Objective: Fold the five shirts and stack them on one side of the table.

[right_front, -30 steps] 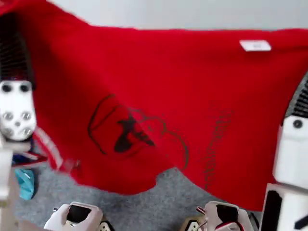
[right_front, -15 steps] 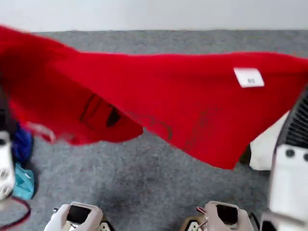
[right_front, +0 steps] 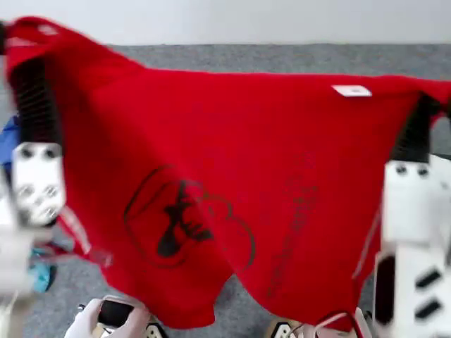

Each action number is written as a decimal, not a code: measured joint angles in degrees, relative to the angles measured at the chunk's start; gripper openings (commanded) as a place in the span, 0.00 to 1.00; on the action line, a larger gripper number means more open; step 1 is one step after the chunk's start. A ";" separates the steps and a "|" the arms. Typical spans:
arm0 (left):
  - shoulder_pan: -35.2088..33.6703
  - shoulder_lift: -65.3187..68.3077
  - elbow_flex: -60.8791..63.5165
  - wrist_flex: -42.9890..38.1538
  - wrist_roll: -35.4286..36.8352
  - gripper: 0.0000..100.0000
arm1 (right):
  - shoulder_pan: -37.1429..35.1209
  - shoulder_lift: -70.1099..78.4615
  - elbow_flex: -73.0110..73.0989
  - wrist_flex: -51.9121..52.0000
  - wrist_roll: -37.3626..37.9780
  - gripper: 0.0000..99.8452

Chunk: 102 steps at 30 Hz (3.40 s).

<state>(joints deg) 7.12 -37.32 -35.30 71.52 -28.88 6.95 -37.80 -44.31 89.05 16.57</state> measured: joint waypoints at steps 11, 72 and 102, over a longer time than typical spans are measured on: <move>-0.53 10.81 40.97 -19.34 0.00 0.02 | 0.00 21.10 40.97 -31.91 -0.18 0.01; 8.35 20.92 70.07 27.43 -7.38 0.13 | 0.26 48.35 12.48 11.43 9.85 0.22; 14.95 20.04 100.22 -0.09 -16.18 0.13 | 0.35 40.44 24.79 11.43 7.12 0.22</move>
<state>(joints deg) 22.07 -17.27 64.92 71.43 -45.05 7.30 2.64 -19.52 100.48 23.69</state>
